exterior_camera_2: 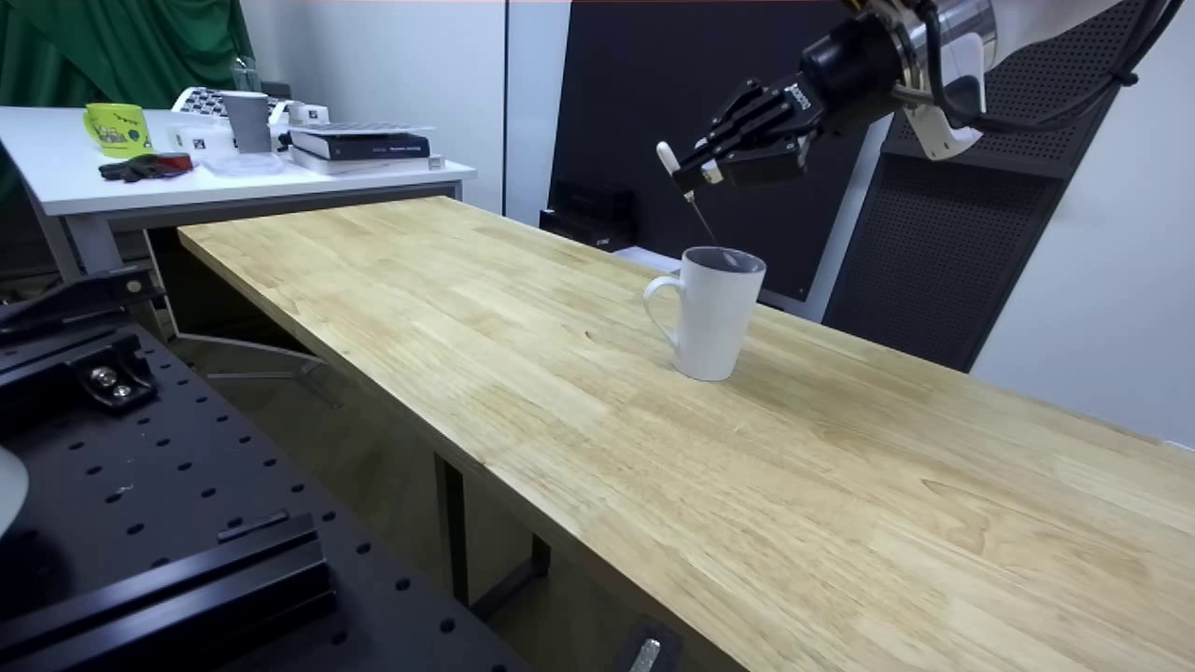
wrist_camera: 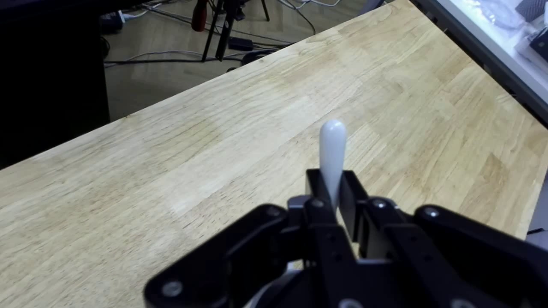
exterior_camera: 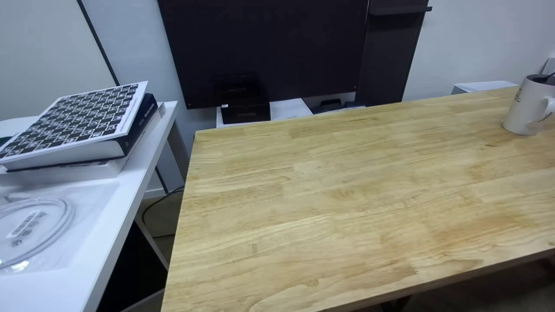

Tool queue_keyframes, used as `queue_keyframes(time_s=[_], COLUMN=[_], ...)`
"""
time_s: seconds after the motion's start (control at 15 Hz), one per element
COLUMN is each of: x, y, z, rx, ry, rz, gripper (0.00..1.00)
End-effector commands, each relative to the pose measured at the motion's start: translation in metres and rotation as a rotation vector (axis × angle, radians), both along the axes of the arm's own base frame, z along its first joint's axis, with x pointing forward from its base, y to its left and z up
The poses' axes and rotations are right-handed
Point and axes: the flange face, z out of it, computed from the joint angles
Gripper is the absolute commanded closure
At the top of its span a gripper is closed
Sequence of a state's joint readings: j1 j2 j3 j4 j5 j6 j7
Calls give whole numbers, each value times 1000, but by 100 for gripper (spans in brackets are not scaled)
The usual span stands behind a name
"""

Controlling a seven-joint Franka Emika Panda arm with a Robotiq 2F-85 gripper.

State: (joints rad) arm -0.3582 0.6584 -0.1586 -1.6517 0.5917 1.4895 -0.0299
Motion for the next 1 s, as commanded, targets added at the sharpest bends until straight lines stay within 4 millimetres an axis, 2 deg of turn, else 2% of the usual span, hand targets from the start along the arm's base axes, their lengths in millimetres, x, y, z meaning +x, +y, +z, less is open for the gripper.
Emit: queue_keyframes(time_s=[0.0, 0.33, 0.73, 0.8, 0.87, 0.93], x=[5, -1, 1, 2, 3, 5], y=[-21, -30, -26, -23, -20, -17], z=[-15, -37, -54, -55, -55, -54], rx=[29, 52, 33, 27, 25, 11], ry=[47, 71, 84, 83, 80, 75], rz=[-48, -80, -82, -78, -68, -60], gripper=[97, 97, 97, 61, 61, 54])
